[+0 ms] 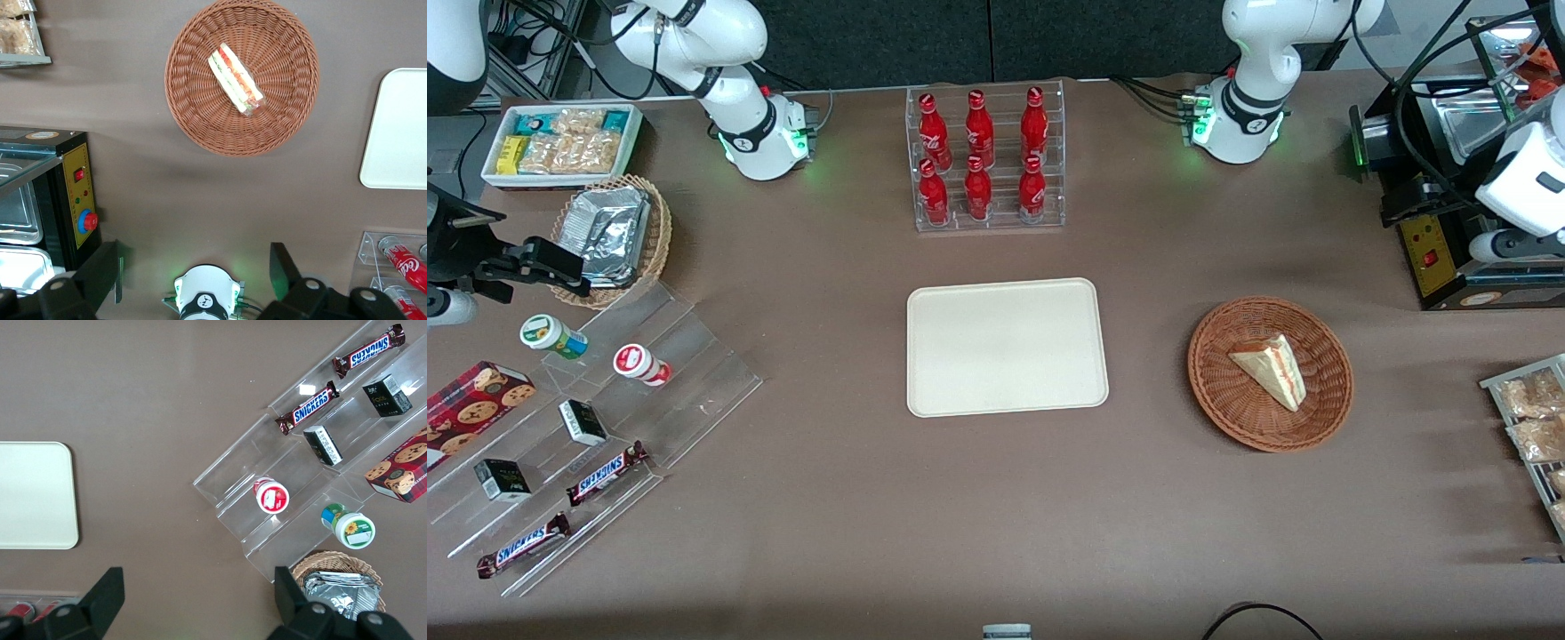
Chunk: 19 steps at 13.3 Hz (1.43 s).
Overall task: Place sandwich from basket to tray
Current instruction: 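Move the left gripper over the wicker basket toward the sandwich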
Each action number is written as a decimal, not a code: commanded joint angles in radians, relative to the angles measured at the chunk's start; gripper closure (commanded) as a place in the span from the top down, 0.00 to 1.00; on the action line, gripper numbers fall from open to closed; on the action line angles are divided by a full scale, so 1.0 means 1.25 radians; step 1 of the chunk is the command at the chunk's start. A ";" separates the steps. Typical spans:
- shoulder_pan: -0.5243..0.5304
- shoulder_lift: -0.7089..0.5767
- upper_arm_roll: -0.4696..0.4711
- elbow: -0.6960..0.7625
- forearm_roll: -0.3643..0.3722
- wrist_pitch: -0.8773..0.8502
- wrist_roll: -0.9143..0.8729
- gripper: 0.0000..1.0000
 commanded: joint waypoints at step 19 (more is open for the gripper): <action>-0.015 0.003 -0.012 -0.398 0.014 0.501 -0.281 1.00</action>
